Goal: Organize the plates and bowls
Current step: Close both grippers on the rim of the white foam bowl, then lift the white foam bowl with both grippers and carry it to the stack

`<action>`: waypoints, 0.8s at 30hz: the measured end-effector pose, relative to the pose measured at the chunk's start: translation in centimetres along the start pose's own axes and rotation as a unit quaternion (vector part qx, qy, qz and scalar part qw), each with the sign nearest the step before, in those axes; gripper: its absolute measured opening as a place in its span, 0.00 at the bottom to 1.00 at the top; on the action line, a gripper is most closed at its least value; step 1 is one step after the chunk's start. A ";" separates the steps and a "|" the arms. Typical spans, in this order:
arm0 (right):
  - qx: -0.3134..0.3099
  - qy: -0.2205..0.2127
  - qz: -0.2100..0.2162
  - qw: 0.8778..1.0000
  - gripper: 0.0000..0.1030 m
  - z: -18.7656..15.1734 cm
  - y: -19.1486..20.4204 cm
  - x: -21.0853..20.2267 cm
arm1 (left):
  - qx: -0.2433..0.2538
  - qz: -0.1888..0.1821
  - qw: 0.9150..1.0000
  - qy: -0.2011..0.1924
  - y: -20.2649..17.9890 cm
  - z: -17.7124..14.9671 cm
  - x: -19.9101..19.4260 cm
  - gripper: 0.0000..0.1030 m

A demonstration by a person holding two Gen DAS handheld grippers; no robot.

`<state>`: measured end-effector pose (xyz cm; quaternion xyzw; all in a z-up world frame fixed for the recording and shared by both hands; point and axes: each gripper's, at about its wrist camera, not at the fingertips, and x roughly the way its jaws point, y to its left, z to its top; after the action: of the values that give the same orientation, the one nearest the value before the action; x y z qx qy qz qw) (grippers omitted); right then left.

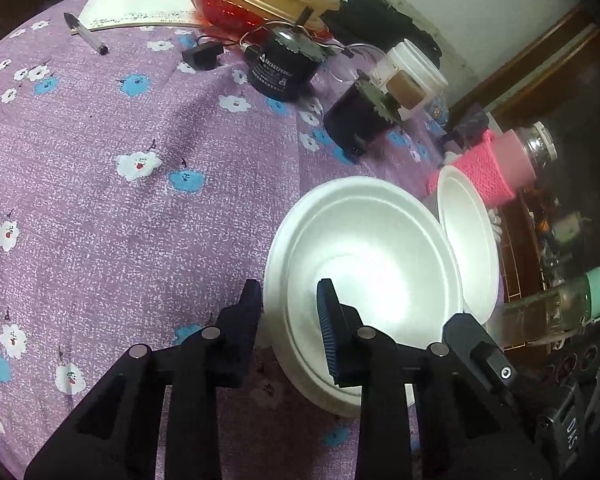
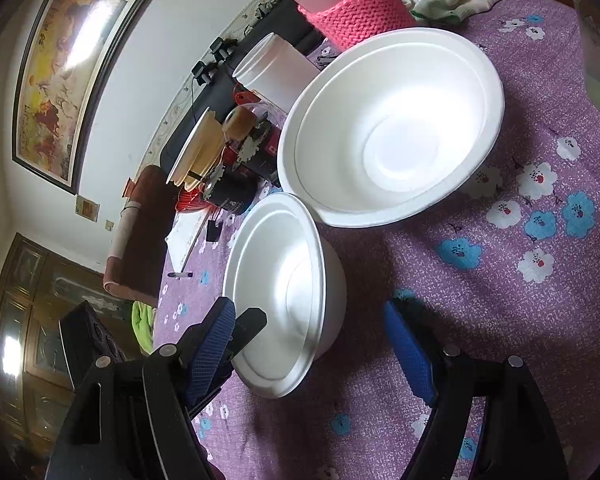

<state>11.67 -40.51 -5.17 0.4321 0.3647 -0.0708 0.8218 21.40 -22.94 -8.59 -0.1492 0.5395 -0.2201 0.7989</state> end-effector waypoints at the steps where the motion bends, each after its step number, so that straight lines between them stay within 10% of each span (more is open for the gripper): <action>1: -0.001 -0.001 -0.002 1.000 0.76 0.0 0.0 0.0 | 0.001 0.001 1.000 -0.002 -0.1 0.0 0.0 0.23; 8: -0.007 0.003 -0.027 1.000 0.65 -0.1 0.0 0.7 | 0.006 0.006 1.000 0.000 -0.2 -0.2 0.2 0.16; 15: 0.000 0.025 -0.053 0.998 0.25 -0.4 -0.8 2.1 | 0.005 0.004 1.000 0.000 -0.1 0.0 0.2 0.08; 24: 0.015 0.031 -0.048 0.998 0.11 -0.4 -1.4 2.3 | 0.012 -0.002 1.000 0.001 -0.4 -0.1 -0.2 0.06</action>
<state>12.49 -40.65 -7.75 0.4282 0.4093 -0.1020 0.7992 21.17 -23.19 -8.31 -0.1408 0.5374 -0.2286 0.7994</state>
